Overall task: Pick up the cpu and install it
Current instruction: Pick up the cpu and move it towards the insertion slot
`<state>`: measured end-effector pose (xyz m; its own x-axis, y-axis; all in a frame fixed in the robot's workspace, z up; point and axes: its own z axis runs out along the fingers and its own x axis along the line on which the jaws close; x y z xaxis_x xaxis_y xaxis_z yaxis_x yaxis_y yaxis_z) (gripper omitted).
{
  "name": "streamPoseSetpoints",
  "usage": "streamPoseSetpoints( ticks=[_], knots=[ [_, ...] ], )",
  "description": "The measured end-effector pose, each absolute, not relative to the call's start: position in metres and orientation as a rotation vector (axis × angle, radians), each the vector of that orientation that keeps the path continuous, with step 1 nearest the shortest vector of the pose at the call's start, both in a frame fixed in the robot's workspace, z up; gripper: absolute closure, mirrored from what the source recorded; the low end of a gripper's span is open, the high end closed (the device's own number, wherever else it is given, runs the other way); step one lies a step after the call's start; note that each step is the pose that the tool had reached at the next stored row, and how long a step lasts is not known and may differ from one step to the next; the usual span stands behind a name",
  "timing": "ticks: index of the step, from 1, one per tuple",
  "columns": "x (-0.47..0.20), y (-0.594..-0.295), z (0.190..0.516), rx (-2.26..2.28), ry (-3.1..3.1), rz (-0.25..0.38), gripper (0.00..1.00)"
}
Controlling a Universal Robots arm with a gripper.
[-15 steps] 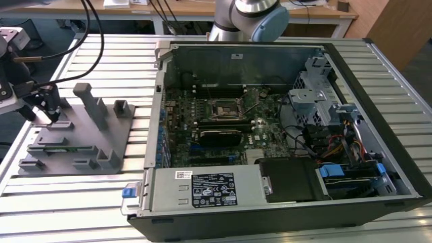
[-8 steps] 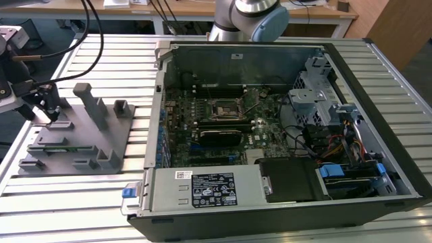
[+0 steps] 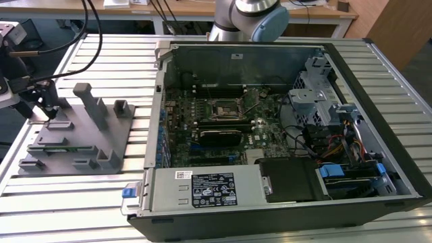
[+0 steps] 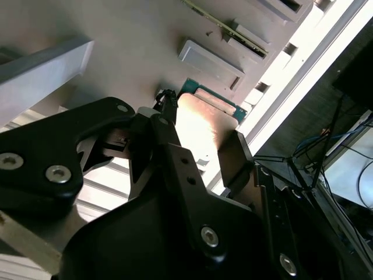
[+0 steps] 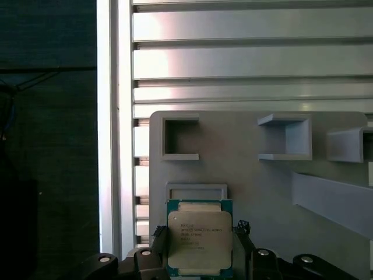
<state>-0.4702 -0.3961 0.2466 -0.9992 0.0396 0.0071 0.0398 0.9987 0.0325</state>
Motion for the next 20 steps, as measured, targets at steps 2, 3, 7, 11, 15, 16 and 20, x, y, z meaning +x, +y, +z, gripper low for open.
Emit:
streamPoseSetpoints(
  ticks=[2, 3, 7, 11, 15, 16, 20],
  knots=[
    [-0.47, -0.396, 0.249, -0.062, -3.134, -0.051, 0.47],
    [-0.47, -0.396, 0.25, -0.062, -3.134, -0.051, 0.47],
    [-0.47, -0.396, 0.256, -0.062, -3.134, -0.051, 0.47],
    [-0.47, -0.396, 0.261, -0.062, -3.134, -0.051, 0.47],
    [-0.47, -0.396, 0.267, -0.062, -3.134, -0.051, 0.47],
    [-0.47, -0.396, 0.268, -0.062, -3.134, -0.051, 0.47],
    [-0.47, -0.396, 0.276, -0.062, -3.134, -0.051, 0.47]
  ],
)
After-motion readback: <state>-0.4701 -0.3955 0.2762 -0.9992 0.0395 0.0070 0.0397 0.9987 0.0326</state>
